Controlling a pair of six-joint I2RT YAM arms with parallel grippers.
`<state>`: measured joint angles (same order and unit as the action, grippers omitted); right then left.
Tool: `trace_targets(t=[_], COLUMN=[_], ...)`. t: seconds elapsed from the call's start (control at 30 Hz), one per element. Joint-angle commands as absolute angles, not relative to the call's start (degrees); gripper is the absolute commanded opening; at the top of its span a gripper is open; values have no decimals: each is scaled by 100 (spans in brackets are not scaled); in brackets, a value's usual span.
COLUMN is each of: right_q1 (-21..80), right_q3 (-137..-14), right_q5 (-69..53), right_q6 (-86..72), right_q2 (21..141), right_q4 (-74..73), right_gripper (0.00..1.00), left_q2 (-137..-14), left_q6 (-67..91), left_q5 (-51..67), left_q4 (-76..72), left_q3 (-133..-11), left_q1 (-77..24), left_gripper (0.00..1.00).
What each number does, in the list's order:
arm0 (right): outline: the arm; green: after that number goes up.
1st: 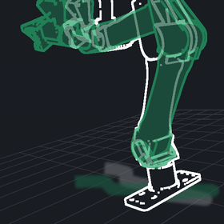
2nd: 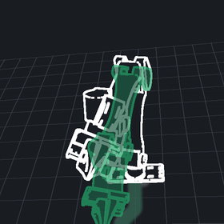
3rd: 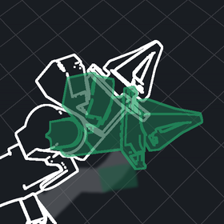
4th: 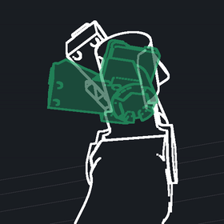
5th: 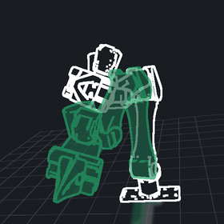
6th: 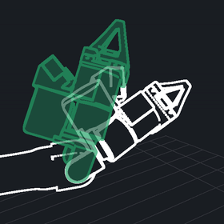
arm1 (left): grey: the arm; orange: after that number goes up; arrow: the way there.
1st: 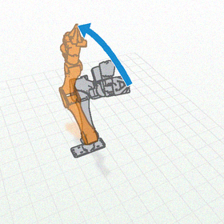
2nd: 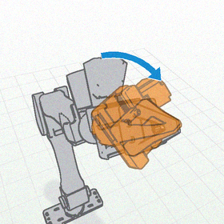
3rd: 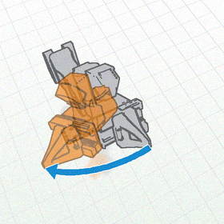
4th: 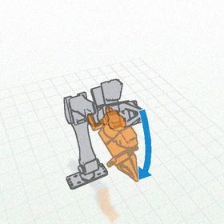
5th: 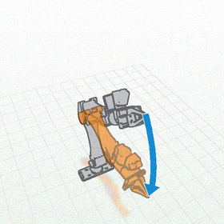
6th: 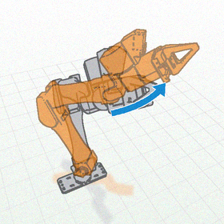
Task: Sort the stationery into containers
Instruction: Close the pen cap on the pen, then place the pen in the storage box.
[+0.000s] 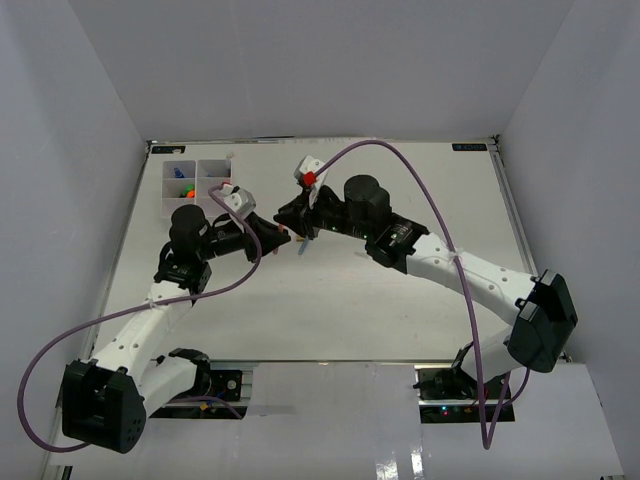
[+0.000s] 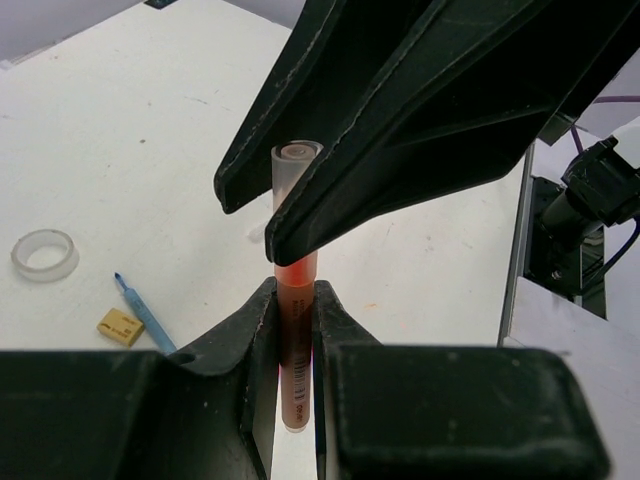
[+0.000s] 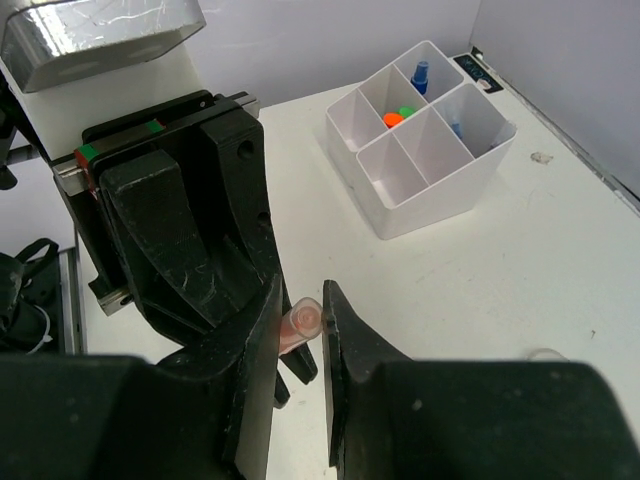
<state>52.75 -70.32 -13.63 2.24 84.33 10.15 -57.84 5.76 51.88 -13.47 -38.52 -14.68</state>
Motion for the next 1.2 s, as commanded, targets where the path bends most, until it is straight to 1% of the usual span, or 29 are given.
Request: trace_targets(t=[0.0, 0.1, 0.33, 0.57, 0.6, 0.7, 0.8, 0.83, 0.9, 0.93, 1.0, 1.03, 1.13, 1.17], right_q1=[5282, 5291, 5282, 5282, 5282, 5282, 5291, 5282, 5282, 5282, 5273, 5265, 5230, 5212], right_q3=[-6425, -6372, -6302, -6179, -6170, -6144, -6126, -6117, -6117, -6108, -6091, -6108, -6161, -6170], right_q5=[-1345, -1266, -1029, -669, -642, -633, -545, -528, -457, -422, -334, -299, -246, -185], right_q6=[141, 44, -176, -237, -246, -246, -264, -255, -246, -237, -229, -229, -211, -211], right_q2=[8763, 8675, 8525, 8517, 8499, 8508, 8482, 8473, 8429, 8420, 8376, 8350, 8306, 8262], right_q4=[-1469, -1074, -476, -71, -70, 149, 211, 220, 246, 263, 290, 299, 308, 316], right_gripper=[8, 8, 8, 8, 8, 8, 8, 8, 8, 8, 8, 8, 8, 8], left_q2=[-5273, -5326, -5405, -5484, -5510, -5546, -5546, -5546, -5537, -5502, -5458, -5397, -5291, -5230], left_q6=[817, 1028, 1669, 1995, 2004, 2048, 2048, 2030, 2004, 2004, 2039, 2056, 2048, 2030], left_q5=[4948, 4975, 5115, 5247, 5264, 5291, 5326, 5326, 5317, 5309, 5265, 5230, 5063, 5010], left_q4=[-2997, -2857, -2733, -2514, -2479, -2443, -2382, -2312, -2241, -2198, -2145, -2075, -1838, -1793], left_q3=[-4114, -4017, -3701, -3498, -3489, -3454, -3436, -3428, -3410, -3393, -3349, -3340, -3340, -3349], left_q1=[-1239, -1239, -1248, -1248, -1248, -1257, -1248, -1248, -1257, -1248, -1257, -1248, -1248, -1257], left_gripper=[11, 13, 20, 40, 46, 56, 61, 66, 70, 74, 77, 81, 88, 92])
